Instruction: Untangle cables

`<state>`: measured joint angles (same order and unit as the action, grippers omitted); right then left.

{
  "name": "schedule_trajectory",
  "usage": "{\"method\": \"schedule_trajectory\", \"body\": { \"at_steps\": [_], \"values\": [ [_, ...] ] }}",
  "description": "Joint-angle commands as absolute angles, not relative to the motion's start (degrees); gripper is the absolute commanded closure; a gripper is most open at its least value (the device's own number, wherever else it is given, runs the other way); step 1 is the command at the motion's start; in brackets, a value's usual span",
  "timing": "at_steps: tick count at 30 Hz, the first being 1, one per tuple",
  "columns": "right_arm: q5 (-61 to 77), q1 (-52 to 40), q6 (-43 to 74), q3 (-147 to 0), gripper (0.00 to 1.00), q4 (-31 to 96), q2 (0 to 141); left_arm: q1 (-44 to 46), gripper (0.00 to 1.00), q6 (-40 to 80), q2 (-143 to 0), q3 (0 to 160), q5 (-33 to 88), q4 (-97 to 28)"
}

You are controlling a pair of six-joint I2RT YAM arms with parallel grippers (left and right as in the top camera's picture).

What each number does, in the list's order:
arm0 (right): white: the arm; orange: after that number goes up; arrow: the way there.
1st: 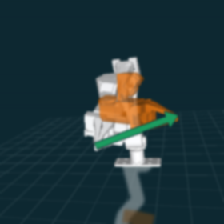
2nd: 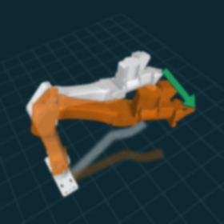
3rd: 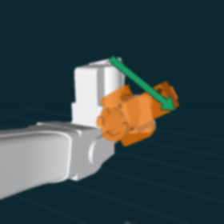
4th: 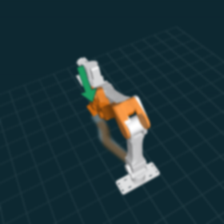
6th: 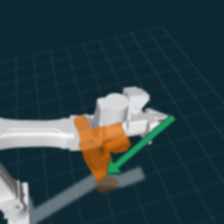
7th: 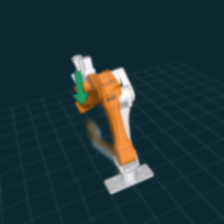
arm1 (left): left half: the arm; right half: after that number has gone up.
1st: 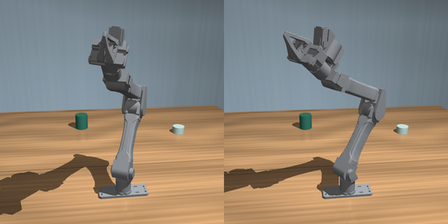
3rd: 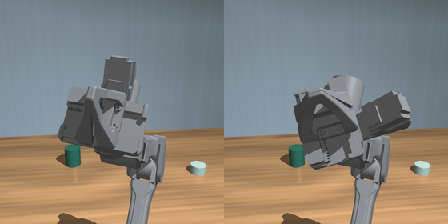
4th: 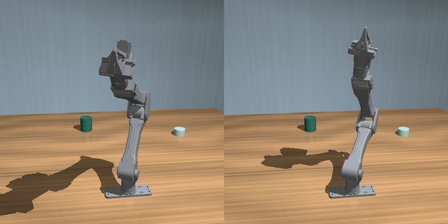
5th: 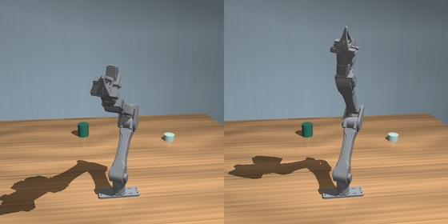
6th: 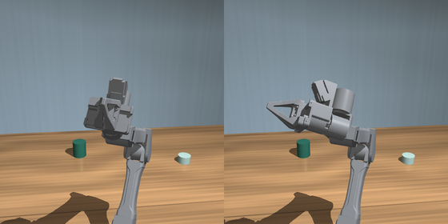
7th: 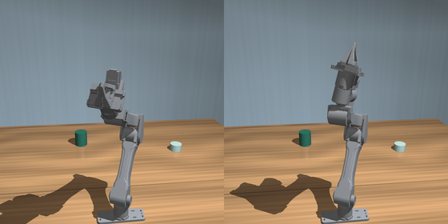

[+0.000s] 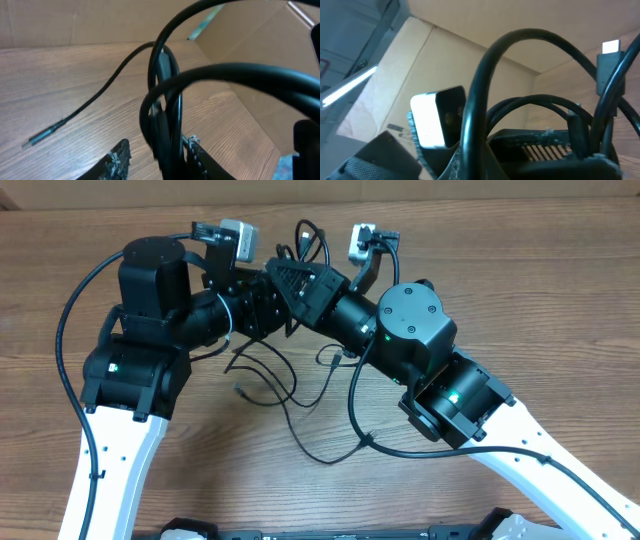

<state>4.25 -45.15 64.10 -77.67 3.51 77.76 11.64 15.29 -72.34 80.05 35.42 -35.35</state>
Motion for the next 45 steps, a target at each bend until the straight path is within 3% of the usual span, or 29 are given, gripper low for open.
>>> {"method": "schedule_trajectory", "body": {
  "at_steps": [1, 5, 19, 33, 34, 35, 36, 37, 42, 45],
  "values": [
    [5.8, -45.6, 66.2, -79.1, 0.96, 1.1, 76.9, 11.9, 0.74, 16.4, -72.4, 77.5, 38.6, -33.7],
    [5.8, -44.7, 66.2, -79.1, 0.96, 1.3, 76.5, 10.5, 0.95, 16.8, -72.4, 76.5, 42.0, -31.2],
    [-1.8, -36.6, 60.5, -79.1, 0.96, 10.7, 66.1, -0.2, 0.95, 15.9, -72.4, 75.7, 51.6, -33.1],
    [1.6, -29.9, 43.4, -79.1, 0.95, 29.9, 64.1, -1.5, 0.92, 15.2, -72.3, 75.7, 57.7, -32.9],
    [4.5, -29.9, 41.6, -79.1, 0.87, 29.7, 64.3, -1.5, 0.92, 15.2, -72.3, 75.7, 58.1, -32.9],
    [7.6, -29.9, 39.9, -79.1, 0.73, 29.3, 64.3, -1.5, 0.92, 15.2, -72.3, 75.7, 58.1, -32.9],
    [10.2, -29.9, 38.3, -79.1, 0.49, 29.1, 64.5, -1.5, 0.91, 15.2, -72.3, 75.7, 58.1, -32.9],
    [13.0, -29.9, 36.4, -79.1, 0.35, 28.9, 64.7, -1.5, 0.91, 15.3, -72.3, 75.7, 58.2, -33.0],
    [24.9, -29.9, 30.4, -79.1, 0.31, 29.0, 66.8, -1.5, 0.91, 19.5, -72.3, 75.7, 57.7, -33.7],
    [33.6, -29.9, 29.7, -79.1, 0.32, 29.2, 69.3, -1.1, 0.92, 23.0, -72.2, 75.7, 50.3, -37.5]
  ]
}}
